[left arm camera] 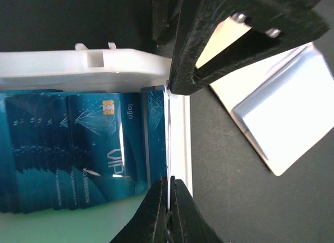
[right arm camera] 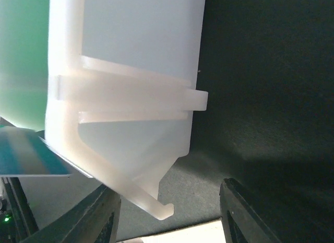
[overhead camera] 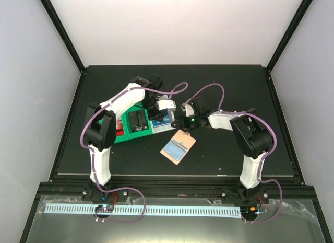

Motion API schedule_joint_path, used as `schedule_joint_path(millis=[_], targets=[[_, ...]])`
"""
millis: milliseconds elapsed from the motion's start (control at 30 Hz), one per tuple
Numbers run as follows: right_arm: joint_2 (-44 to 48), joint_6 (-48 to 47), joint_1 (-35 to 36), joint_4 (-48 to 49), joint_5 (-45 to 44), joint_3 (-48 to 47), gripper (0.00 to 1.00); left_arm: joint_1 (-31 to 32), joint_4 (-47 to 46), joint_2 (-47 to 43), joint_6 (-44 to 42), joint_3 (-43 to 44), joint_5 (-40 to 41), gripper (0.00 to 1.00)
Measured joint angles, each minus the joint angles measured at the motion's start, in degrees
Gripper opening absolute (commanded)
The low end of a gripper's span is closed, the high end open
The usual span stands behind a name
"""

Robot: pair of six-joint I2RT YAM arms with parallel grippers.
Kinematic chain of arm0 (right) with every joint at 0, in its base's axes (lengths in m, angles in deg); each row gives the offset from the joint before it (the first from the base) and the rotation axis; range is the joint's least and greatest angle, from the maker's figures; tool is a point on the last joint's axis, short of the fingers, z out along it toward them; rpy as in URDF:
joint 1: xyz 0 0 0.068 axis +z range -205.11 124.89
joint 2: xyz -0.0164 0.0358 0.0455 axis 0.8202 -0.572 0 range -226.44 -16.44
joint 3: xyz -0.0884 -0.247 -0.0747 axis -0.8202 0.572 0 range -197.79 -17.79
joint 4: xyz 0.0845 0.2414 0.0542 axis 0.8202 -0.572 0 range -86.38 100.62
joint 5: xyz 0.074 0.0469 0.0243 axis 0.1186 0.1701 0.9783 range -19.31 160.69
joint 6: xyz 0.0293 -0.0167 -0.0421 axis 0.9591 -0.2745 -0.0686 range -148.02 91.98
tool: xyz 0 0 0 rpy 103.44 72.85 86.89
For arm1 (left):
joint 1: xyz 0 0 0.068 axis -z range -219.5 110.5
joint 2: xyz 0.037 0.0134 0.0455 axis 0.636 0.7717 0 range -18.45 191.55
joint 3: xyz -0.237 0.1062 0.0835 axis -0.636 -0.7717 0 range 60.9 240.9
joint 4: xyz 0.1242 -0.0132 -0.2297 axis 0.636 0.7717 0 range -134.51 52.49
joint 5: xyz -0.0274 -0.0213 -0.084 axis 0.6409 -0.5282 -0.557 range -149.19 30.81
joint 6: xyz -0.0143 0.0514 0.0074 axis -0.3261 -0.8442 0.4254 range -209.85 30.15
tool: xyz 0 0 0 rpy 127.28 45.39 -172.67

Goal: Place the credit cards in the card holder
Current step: Pick up the credit card from the storage box.

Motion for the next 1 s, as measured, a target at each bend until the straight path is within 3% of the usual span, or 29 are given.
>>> schedule_joint_path(millis=[167,367,500,633,833,1000], targets=[[3.89,-0.17,-0.59,-3.43,-1.95,0.00,0.64,-0.50,1.07,-3.58,0.92,2.64,-1.92,0.02],[15.93,-0.66,-1.20,-6.62,-3.41,0.28,0.73,-1.14,0.85,-10.51,3.28,3.32,-3.54,0.02],[24.90,-0.74,-1.44,-8.07,-2.58,0.35,0.79,-1.62,-1.92,-15.52,10.10,3.26,-5.01,0.02],[32.52,1.22,-1.66,-7.37,0.94,0.33,0.81,-1.81,-12.85,-23.50,25.00,0.31,-7.82,0.02],[37.79,9.97,-1.73,-1.57,7.30,-2.54,0.76,-1.84,-41.81,-41.59,59.60,-16.09,-13.11,0.02],[37.05,19.15,-1.73,5.05,12.28,-7.15,0.68,-1.84,-59.95,-44.83,87.19,-23.69,-16.76,0.01]])
